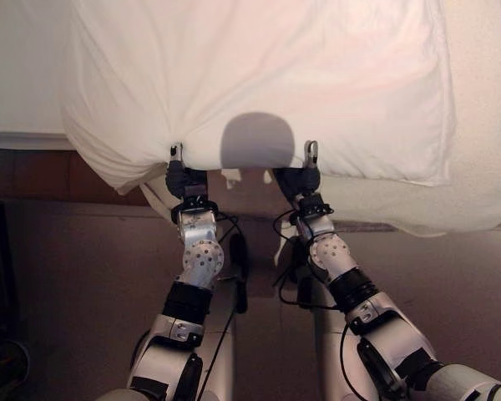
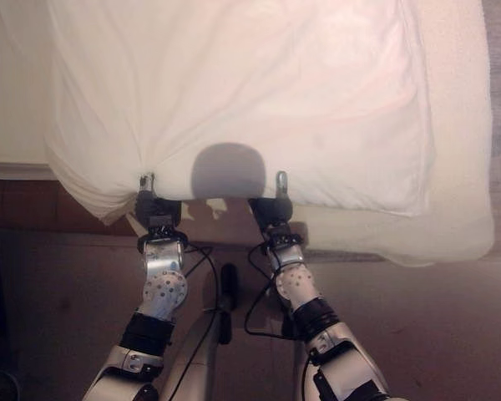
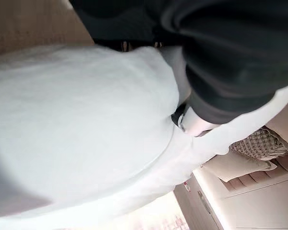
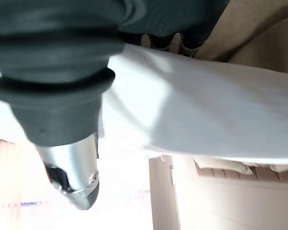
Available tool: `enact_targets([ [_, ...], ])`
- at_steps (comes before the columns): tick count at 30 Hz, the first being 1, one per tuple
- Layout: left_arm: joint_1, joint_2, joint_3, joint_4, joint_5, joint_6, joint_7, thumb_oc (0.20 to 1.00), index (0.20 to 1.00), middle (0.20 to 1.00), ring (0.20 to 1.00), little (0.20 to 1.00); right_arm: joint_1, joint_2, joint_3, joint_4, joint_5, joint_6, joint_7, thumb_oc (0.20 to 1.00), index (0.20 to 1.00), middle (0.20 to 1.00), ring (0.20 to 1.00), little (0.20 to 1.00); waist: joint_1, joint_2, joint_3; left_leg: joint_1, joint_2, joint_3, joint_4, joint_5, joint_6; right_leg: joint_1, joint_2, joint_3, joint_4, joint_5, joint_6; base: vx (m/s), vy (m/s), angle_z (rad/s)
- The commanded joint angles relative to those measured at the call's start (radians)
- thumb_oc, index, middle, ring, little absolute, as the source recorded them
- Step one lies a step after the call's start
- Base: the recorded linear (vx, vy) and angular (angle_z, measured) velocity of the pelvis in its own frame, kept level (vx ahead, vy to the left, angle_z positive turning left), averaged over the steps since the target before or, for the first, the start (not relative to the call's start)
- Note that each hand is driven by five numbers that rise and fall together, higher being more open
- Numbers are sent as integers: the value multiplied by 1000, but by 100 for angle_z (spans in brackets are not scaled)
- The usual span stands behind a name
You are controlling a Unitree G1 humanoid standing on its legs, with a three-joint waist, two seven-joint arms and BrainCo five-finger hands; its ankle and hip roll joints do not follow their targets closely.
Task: Make the bed
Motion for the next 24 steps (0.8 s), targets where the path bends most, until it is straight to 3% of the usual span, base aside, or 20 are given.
enact_targets([
  [1,67,43,159,-119,100,-152,56,200,200,200,200,200,-5,-41,-153,-58,46,-121,-22,1000,1000,1000,1000,1000,28,42,-103,-38,-11,-14,-2,-21,-18,8,-45,15,-70,23,154,0,0,0],
  [7,53,56,207,-92,156,-156,161,200,200,200,200,200,-17,-66,-220,-43,37,-192,-103,1000,1000,1000,1000,1000,25,46,-113,-44,-11,-13,-9,-10,-19,2,-46,14,-75,28,150,0,0,0],
  [24,48,93,309,-29,201,-164,269,200,200,200,200,200,4,-201,-307,-2,-23,-154,-118,1000,1000,1000,1000,1000,8,42,-128,-55,-2,-7,-8,-7,-25,-16,-44,18,-65,30,155,0,0,0],
])
